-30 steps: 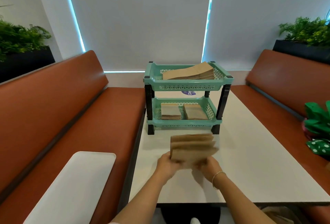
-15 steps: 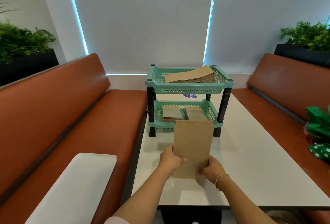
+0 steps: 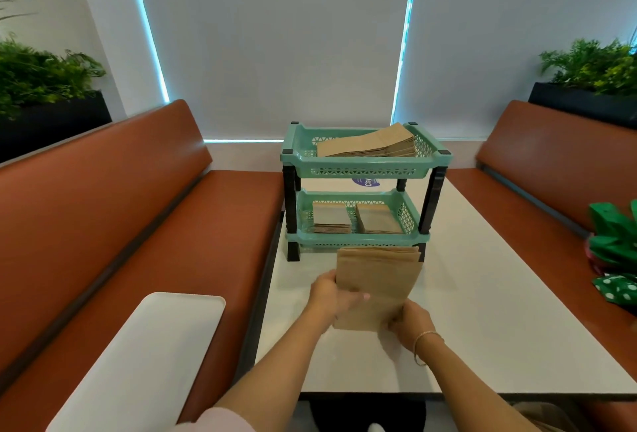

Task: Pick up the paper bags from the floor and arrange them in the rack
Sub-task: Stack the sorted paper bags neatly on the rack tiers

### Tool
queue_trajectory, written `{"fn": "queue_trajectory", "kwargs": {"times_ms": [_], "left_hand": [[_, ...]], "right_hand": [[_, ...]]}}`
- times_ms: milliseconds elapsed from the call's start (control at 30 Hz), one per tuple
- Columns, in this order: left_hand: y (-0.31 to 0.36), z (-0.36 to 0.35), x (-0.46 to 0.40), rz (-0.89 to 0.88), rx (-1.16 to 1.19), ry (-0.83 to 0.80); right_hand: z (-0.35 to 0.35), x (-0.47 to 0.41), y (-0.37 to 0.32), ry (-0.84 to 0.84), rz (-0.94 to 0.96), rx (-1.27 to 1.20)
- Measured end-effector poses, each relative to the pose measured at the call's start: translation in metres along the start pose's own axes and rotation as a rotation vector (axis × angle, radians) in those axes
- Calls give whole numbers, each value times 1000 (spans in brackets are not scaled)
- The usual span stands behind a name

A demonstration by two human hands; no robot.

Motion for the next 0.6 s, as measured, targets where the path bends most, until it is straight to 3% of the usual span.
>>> {"fn": "queue_trajectory", "kwargs": {"times_ms": [167,233,367,467,600], "left_hand": [[62,22,0,-235,-2,-64],[72,36,-1,-252,4,-28],[54,60,-5,-189,-68,12],[28,58,-8,-116,-130,1],[10,49,-16,-87,-106,125]], "right_hand": [[16,-4,2,0,-15,-75],[33,-5,5,85,-36,-274],[74,-4,3,255,-66,-725],[85,-8,-8,311,-16,-847],[80,-9,-23,284,65,-872]]}}
Point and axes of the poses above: each hand's wrist, its own x-axis away from the middle knuckle, its own z-axis out of the back of the hand, y = z × x, the point moved 3 cm from there along -x, towards the middle knuckle, and after that the axes turned 3 degrees about z, right-handed, at the moved point
